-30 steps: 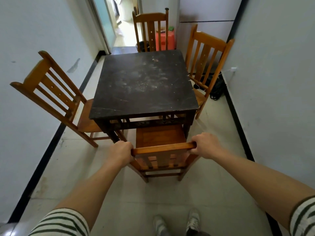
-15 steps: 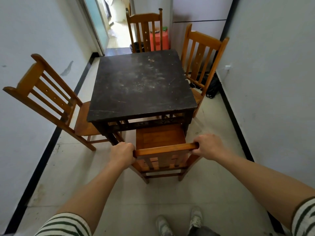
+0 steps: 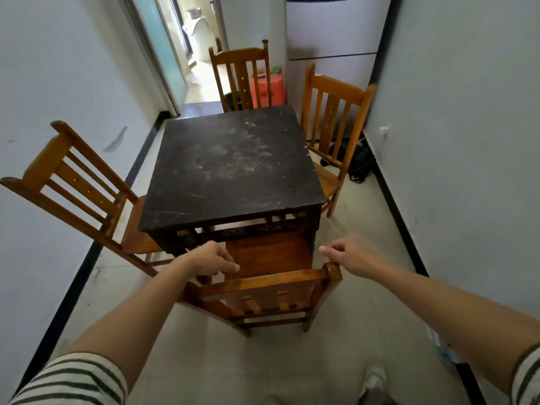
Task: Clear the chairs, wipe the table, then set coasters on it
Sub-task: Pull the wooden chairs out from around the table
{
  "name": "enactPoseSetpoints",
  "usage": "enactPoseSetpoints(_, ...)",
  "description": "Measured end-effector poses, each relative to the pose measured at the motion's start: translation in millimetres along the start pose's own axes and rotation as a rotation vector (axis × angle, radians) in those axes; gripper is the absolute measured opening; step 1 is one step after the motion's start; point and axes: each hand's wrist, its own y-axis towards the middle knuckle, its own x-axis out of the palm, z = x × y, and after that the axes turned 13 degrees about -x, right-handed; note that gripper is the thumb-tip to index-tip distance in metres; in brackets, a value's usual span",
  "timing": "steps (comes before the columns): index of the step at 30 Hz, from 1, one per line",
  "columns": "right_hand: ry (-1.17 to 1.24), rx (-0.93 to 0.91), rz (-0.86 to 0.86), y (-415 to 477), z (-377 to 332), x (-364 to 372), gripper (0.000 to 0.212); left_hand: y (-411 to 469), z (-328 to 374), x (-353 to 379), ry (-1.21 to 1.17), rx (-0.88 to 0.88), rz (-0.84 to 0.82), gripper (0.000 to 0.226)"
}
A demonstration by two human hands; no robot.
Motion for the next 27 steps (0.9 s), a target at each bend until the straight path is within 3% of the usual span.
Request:
enactPoseSetpoints(4,-0.036,0.032,-0.035,10.9,49.7,-44.0,0.025,14.3,70.9,-5.0,-0.088,0.060,0.112,0.022)
enactPoseSetpoints(15,-0.226,0.011,-0.027,53.9,185.3,-215.9,0.025,63.5,292.3,34.1,-0.124,0.078,0.085,0.021)
enactPoseSetpoints(19,-0.244,0.012,-0.031,82.4,209.9,-255.0,0.028,80.4,337.6,23.3,-0.068,0.078,0.098,0.019)
enactPoseSetpoints(27,-0.255,-0.058,-0.011,178.0,239.9,-311.7,0.026,152.1,393.5,-40.2,-0.244,-0.037,0.155,0.018)
